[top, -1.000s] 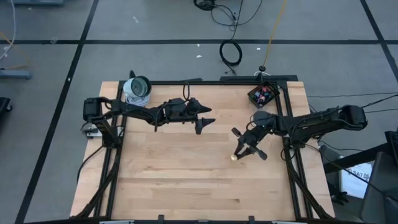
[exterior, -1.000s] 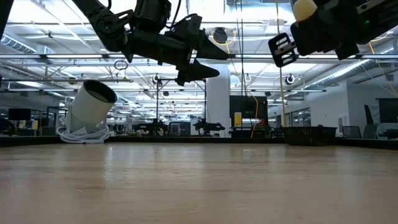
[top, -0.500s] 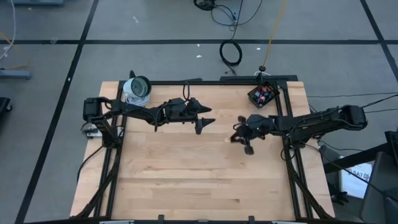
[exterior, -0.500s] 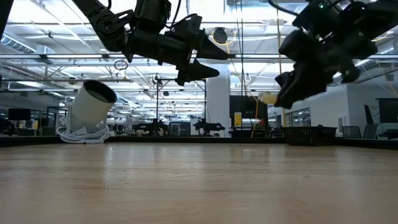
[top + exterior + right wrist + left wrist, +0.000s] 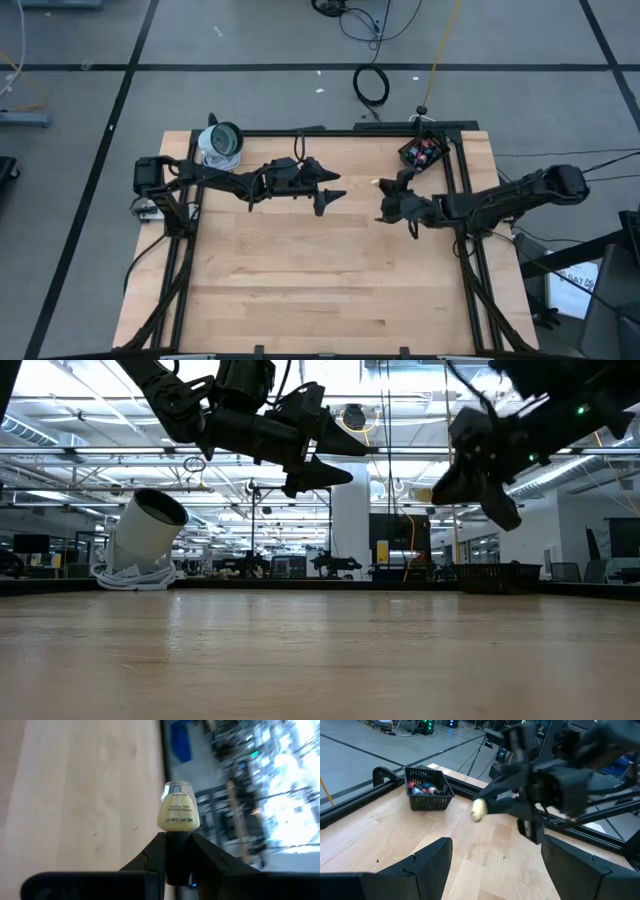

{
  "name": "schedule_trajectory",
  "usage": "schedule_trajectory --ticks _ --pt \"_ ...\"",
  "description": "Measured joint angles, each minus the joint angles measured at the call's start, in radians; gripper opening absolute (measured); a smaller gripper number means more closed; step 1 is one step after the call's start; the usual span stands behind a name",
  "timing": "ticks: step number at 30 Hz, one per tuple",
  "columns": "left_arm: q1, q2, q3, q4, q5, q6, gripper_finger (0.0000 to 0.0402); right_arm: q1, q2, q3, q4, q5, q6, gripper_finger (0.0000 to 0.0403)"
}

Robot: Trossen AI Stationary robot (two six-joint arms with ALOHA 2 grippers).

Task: Pick & Place Nail Polish
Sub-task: Put the yellow nail polish into the black bin

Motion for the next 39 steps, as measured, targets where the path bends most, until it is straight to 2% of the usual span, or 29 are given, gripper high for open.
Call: schedule_trajectory --ticks 6,10,39 --pt "0.000 0.000 0.000 0.000 0.000 0.000 0.0294 0.114 0.016 0.000 0.192 0.130 -0.188 0.0054" --pt "0.000 0.000 0.000 0.000 0.000 0.000 0.0294 0.153 0.036 0.001 0.295 0.155 -0.279 0.0054" --pt "0.000 0.000 0.000 0.000 0.000 0.000 0.0294 0.162 0.050 0.001 0.326 0.154 -0.278 0.0054"
